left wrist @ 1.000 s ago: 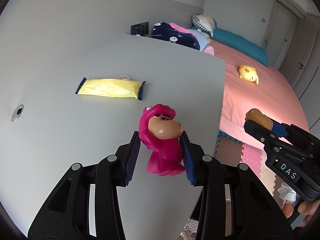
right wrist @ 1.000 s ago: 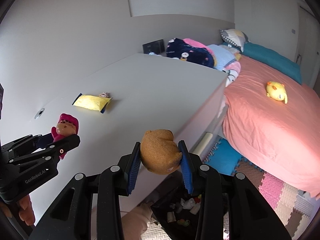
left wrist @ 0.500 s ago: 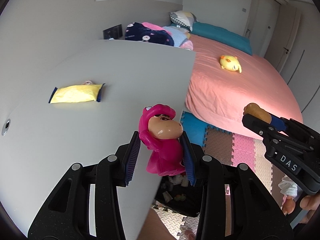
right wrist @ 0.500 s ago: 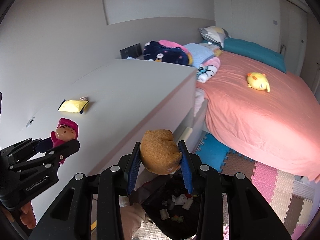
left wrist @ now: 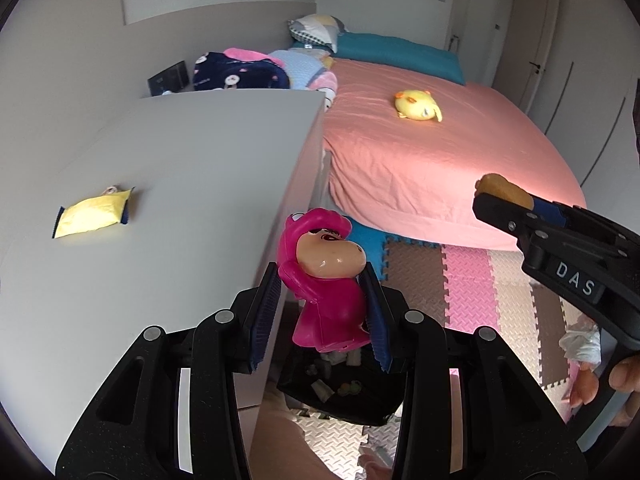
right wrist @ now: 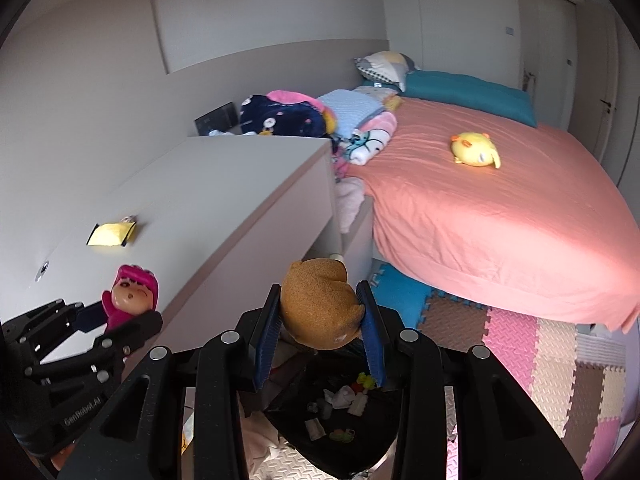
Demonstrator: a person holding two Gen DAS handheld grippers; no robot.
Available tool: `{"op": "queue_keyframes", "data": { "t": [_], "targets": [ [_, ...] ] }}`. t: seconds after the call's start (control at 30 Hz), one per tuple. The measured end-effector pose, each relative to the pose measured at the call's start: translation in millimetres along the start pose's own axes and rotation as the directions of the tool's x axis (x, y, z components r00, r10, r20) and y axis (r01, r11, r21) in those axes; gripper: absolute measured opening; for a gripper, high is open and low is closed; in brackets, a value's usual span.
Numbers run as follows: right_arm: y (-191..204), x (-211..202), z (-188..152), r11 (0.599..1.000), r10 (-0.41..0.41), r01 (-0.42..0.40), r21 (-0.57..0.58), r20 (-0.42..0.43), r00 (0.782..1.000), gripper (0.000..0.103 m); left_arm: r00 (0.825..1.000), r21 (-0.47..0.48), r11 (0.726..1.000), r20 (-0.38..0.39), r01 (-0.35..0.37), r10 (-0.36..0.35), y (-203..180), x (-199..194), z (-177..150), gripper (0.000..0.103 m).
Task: Collect trash
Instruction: 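Open both tools to drop the doll and plush into the bin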
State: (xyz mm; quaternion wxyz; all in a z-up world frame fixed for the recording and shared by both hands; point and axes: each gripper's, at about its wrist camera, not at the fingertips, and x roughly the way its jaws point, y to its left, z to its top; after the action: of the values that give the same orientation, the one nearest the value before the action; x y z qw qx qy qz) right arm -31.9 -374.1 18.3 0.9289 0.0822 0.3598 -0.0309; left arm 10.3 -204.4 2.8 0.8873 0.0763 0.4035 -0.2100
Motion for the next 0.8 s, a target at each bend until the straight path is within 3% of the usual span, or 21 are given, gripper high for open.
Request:
{"op": "queue_keyframes", "data": {
  "t": [0.37,0.4,0.43,0.47,0.5,0.6,0.8],
  "targets": [
    [-14,12,-1,0.999,-0.019,0.020,0.031,-0.026,0.999,0.039,0.998,0.038,0.999,-0.059,0.032,-0.030,-17,20,-3,0.040],
    [-16,14,-1,0.999,-0.019,0.020,0.038,-0.035,0.999,0.043,0.997,0.046,0.998,-0.077,0.037,-0.034,-18,22,-4,0.043],
    [-17,15,-1,0.999,-0.020,0.022,0.045,-0.039,0.999,0.052,0.994,0.055,0.997,-0.102,0.046,-0.040,-19,25,-5,0.065],
    [-20,16,0,0.997,-0.034,0.037,0.063,-0.039,0.999,0.072,0.993,0.053,0.998,-0.111,0.042,-0.036,-18,27,-4,0.083],
    [-22,16,2,0.995,-0.057,0.059,0.078,-0.029,0.998,0.078,0.994,0.048,0.998,-0.105,0.030,-0.024,-17,26,-5,0.096],
    [-29,13,3,0.989,-0.100,0.101,0.107,-0.015,0.995,0.078,0.995,0.039,0.998,-0.098,0.040,-0.036,-13,24,-5,0.097],
    [-39,12,1,0.984,-0.106,0.107,0.140,-0.011,0.994,0.078,0.995,0.029,0.999,-0.096,0.032,-0.029,-11,23,-6,0.097]
  ]
}}
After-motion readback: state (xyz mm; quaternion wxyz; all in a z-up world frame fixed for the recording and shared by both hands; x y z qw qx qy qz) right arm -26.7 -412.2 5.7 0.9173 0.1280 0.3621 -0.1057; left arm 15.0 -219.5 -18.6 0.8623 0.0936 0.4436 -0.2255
